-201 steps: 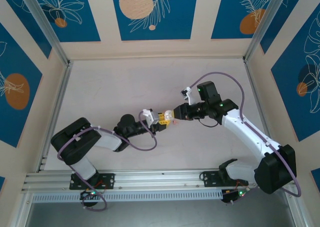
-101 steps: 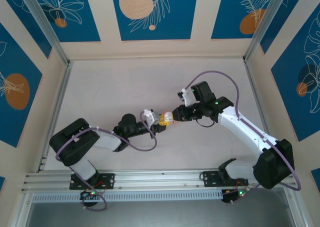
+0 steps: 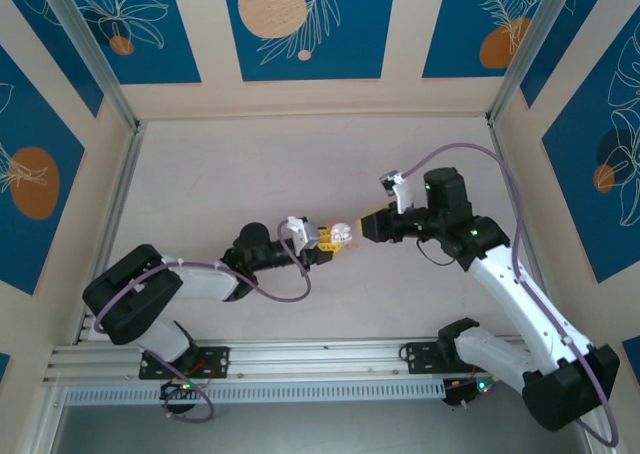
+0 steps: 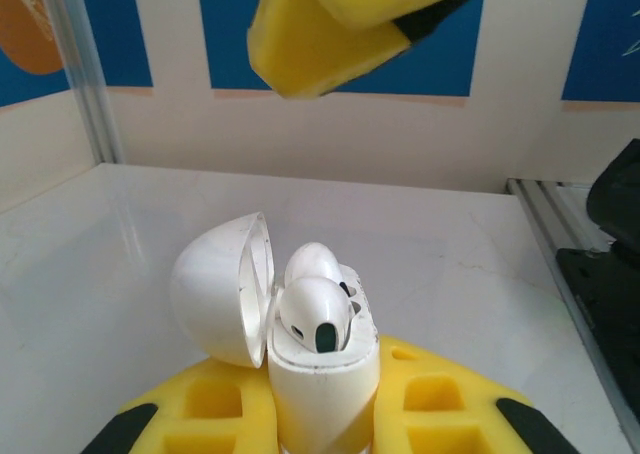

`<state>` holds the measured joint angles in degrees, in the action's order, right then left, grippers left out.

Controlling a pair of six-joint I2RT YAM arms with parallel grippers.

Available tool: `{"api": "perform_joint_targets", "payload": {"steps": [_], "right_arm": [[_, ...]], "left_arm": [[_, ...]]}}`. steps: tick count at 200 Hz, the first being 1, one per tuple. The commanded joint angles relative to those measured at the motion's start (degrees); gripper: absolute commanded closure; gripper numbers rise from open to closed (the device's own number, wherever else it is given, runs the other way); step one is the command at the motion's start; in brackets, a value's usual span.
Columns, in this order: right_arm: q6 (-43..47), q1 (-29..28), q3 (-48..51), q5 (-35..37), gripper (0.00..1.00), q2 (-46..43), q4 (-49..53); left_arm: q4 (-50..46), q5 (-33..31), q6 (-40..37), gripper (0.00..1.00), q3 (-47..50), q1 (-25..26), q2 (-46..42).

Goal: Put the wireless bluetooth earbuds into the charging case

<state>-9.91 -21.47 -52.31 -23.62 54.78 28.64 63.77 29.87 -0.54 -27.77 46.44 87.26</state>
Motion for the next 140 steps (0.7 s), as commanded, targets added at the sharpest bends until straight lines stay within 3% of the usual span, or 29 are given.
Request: {"api": "perform_joint_targets", "payload": {"steps": [1,32,39,57,101,140], "right_arm": [[12.09,1.75,2.05,-8.42,0.48,-2.81,-1.70],[27.11,2.35,3.83,-12.87,0.43,-5.99,0.14],[31.76,2.40,4.40,-13.59,0.33,-6.97,1.23],[41.29,2.40,5.70,-14.70,0.23,-8.91,2.23],[59.62,1.84,2.07,-11.55,0.21,-6.11,10.39],[65.13,-3.29,-1.10,-4.31,0.21,-1.43,13.79]], "left_arm": [[-4.48,5.75,-1.85,0.87,-2.58,0.67,-3.03],[-13.31,9.34,-5.66,0.87,-4.52,0.72,-5.53],[-15.18,9.71,-6.66,0.87,-4.75,0.74,-6.12],[-20.09,10.71,-9.17,0.87,-5.75,0.68,-7.42],[-26.95,11.61,-12.82,0.87,-7.34,0.74,-9.89],[-29.96,11.09,-14.31,0.87,-7.76,0.78,-10.95]]}}
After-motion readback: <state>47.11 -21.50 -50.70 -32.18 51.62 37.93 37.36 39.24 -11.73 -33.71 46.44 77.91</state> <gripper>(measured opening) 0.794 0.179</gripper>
